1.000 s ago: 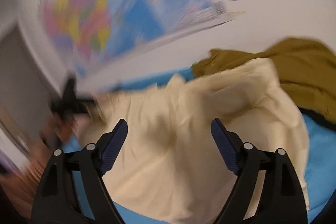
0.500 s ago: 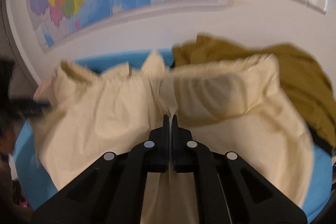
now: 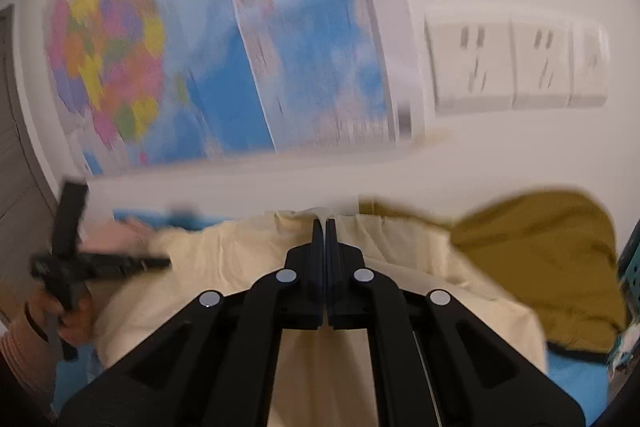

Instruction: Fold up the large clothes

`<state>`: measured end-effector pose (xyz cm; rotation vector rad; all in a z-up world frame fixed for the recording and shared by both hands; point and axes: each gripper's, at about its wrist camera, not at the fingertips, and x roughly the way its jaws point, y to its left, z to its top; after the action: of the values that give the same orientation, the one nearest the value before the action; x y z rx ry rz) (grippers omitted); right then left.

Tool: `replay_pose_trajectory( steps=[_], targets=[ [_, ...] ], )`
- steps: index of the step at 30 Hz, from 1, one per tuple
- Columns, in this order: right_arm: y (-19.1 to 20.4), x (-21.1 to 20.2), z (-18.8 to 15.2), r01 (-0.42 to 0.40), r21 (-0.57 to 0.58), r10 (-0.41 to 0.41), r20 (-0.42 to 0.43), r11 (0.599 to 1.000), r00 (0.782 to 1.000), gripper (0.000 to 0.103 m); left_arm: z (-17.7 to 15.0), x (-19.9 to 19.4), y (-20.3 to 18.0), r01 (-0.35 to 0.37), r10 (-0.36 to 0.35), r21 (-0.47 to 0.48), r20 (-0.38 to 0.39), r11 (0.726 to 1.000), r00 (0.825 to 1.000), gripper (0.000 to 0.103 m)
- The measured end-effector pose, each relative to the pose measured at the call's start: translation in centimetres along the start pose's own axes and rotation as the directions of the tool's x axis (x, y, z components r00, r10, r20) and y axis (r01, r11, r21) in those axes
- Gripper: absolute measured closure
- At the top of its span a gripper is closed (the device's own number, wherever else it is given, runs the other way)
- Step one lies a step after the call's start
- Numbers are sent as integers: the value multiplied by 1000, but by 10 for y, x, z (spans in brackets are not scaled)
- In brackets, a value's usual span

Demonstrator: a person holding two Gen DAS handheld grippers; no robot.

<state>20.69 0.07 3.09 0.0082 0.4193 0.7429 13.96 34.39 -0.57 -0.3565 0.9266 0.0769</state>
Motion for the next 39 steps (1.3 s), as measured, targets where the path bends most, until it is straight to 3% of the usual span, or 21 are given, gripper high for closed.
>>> replay_pose_trajectory(
  steps=[3,7,8,10,11,12,14,19,21,23,25,28,30,31,32,33,34,35,37,39],
  targets=[
    [-4,43,-27,60,-51,-66,-142,997,988,102,-14,34,5,-59,61,37,-59,998,996,97],
    [-9,54,-39,56,-35,-62,-180,998,982,103,-23,29,13,-28,29,30,-29,999,999,94],
    [-9,51,-38,47,-28,-52,-183,998,982,98,-24,19,15,-9,9,27,-7,1000,1000,90],
    [-13,35,-32,12,0,-12,-172,1000,985,89,-33,-12,24,-3,1,38,66,999,998,69],
    [-15,23,-31,-11,10,12,-150,1000,989,79,-40,-31,26,1,-7,52,117,999,993,62],
    [-17,9,-30,-30,11,31,-125,1000,992,57,-50,-46,27,0,-10,65,155,998,988,50],
    [-21,-32,-34,-35,-6,35,-53,999,998,35,-73,-85,36,-6,-15,86,239,996,971,47],
    [-61,-110,-74,-35,26,35,-6,999,999,30,-128,-142,71,-104,79,57,335,993,939,25],
    [-81,-121,-97,4,61,-2,-32,998,999,19,-145,-139,85,-96,79,39,314,995,946,24],
    [-102,-122,-121,29,116,-19,-89,993,996,19,-152,-132,92,-78,71,13,273,997,959,24],
    [-118,-115,-139,41,164,-18,-137,986,990,19,-162,-124,101,-20,20,-2,230,1000,973,23],
    [-124,-98,-148,33,177,-3,-167,984,986,19,-164,-103,99,2,-3,3,196,1000,981,25],
    [-122,-82,-148,49,168,-12,-216,984,976,34,-162,-90,92,31,-30,-6,174,999,984,28],
    [-122,-80,-150,46,153,-11,-227,987,974,38,-162,-86,85,57,-57,6,173,998,983,34],
    [-120,-78,-149,26,153,10,-229,988,973,54,-163,-84,78,71,-73,13,173,997,982,39],
    [-119,-79,-149,5,165,34,-231,986,972,72,-164,-84,75,70,-71,13,167,997,983,57],
    [-118,-83,-147,-29,185,71,-225,982,972,77,-164,-85,70,43,-45,16,165,999,985,72],
    [-118,-89,-144,-53,202,96,-210,978,973,86,-163,-90,67,51,-52,15,170,999,984,77],
    [-111,-114,-135,-116,217,151,-153,969,977,89,-163,-110,75,165,-157,-30,186,986,970,90],
    [-105,-145,-126,-177,216,201,-96,960,975,93,-164,-128,82,239,-222,-75,188,968,957,90]
  ],
)
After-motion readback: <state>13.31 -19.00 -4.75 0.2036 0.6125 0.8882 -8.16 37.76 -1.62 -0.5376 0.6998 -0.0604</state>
